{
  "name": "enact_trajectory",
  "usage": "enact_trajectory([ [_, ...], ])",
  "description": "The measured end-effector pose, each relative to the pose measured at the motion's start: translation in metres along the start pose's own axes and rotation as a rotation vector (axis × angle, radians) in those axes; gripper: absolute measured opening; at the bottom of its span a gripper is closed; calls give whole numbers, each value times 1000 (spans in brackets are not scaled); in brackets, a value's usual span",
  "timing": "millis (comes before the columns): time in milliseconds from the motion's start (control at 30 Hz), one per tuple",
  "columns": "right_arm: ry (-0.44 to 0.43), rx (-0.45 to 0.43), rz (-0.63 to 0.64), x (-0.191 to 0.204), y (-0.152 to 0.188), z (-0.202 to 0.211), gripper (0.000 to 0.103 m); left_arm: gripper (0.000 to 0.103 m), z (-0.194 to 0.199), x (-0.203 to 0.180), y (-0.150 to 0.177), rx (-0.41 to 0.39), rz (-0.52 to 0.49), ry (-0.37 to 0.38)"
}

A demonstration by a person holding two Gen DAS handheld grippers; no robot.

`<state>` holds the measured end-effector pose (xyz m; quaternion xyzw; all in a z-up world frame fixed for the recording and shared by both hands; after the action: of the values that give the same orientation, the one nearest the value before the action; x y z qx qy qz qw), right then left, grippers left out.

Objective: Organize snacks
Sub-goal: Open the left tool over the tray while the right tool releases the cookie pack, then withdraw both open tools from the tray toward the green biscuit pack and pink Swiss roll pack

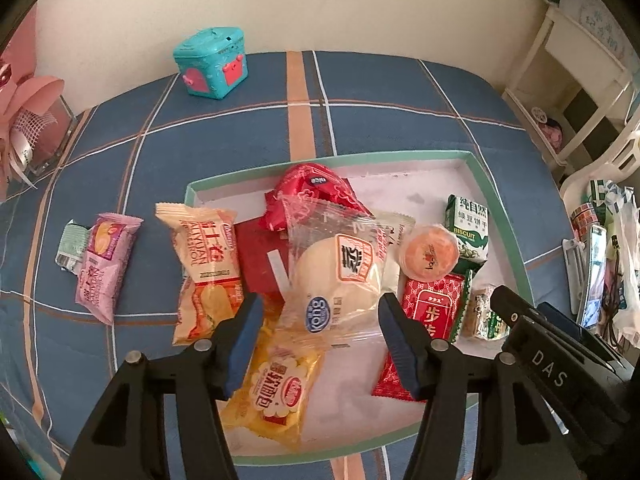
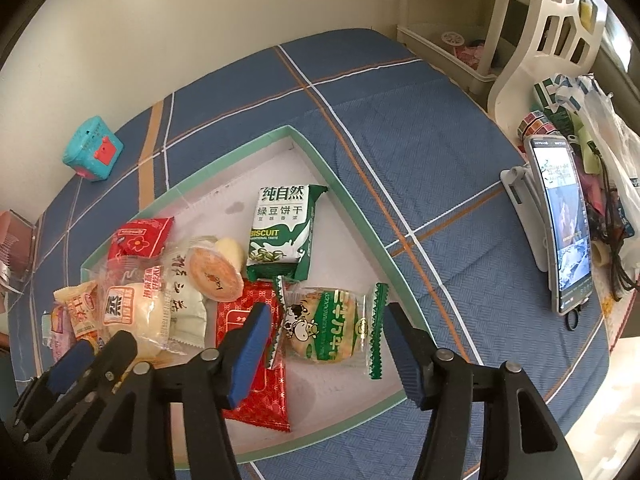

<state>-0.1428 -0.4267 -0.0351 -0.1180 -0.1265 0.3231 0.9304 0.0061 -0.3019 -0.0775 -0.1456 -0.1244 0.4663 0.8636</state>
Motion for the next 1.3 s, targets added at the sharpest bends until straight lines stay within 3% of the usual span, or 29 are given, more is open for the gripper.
enact_trajectory([
  [467, -16, -14, 82, 29, -1, 7, 63, 62, 5, 39, -1, -17, 79, -29],
  [533, -20, -10, 92, 31, 0, 6, 73, 71, 4, 44, -1, -19, 77, -51],
  [600, -23, -7, 101, 34, 0, 5, 82, 72, 4, 48, 0, -26, 78, -67],
  [700, -24, -8, 115, 36, 1, 4, 86, 79, 3, 53, 1, -27, 86, -81],
  [833, -25, -9, 129, 39, 0, 3, 89, 81, 1, 59, 2, -36, 88, -111],
  [900, -25, -8, 132, 40, 1, 3, 97, 82, 0, 61, 2, -45, 81, -126],
  [1000, -25, -12, 140, 43, 1, 3, 102, 92, -1, 63, 3, -51, 75, -140],
  [1167, -27, -17, 151, 47, 1, 3, 103, 93, -2, 66, 2, -72, 64, -151],
  [1300, -18, -18, 157, 48, 1, 3, 103, 100, -1, 69, 1, -81, 68, -162],
])
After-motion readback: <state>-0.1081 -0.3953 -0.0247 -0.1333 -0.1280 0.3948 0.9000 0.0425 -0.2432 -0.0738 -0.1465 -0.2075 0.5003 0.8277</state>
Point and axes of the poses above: each gripper's, at about its wrist camera, not at the fingertips, and z roughly against the way its jaws point, x to its left, y to its underside, the point moved 9 cm from there along -z, roughly the way its jaws point, and after that the axes turned 9 degrees about -y, right-handed, at the moved point
